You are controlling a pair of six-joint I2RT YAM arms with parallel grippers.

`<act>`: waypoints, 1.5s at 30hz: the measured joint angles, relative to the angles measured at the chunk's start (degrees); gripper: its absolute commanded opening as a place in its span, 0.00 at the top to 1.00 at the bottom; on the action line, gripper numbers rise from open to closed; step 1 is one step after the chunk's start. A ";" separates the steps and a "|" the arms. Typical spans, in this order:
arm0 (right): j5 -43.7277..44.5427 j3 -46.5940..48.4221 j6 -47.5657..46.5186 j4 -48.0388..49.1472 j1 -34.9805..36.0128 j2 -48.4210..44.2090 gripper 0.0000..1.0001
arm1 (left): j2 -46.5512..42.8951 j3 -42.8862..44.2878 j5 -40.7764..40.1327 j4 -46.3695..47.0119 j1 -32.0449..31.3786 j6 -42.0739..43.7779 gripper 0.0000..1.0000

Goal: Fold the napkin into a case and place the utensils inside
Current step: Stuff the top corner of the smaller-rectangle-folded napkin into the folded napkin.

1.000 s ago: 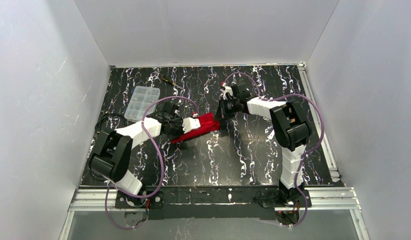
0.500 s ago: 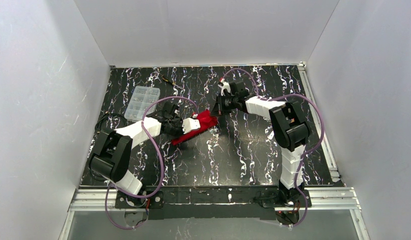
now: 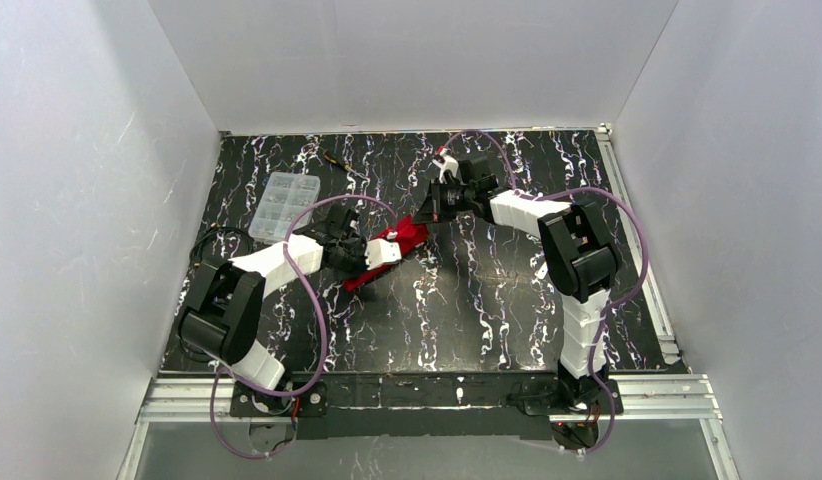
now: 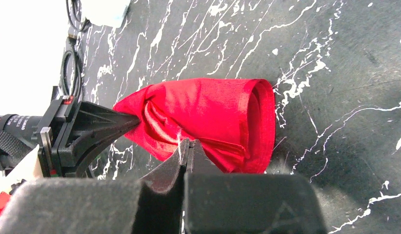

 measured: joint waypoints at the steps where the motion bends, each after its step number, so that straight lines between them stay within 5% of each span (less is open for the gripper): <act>1: -0.39 0.00 -0.07 0.00 0.02 0.00 0.99 | 0.00 -0.02 0.07 -0.13 -0.02 0.52 1.00; 11: -1.16 7.69 -1.75 -5.31 0.94 5.49 0.99 | -0.15 -0.17 0.83 -1.11 -0.22 5.09 1.00; 21: 10.56 8.66 -0.96 -9.53 2.51 9.07 0.99 | -0.35 -0.22 0.85 -1.88 -0.52 6.21 1.00; 34: 20.92 3.19 2.60 -4.15 5.46 5.40 0.99 | -0.96 -0.13 0.87 -4.52 -2.01 6.47 1.00; 45: 19.67 2.75 4.52 -0.35 5.60 5.03 0.99 | -1.36 -0.68 0.81 -4.22 -2.56 6.47 1.00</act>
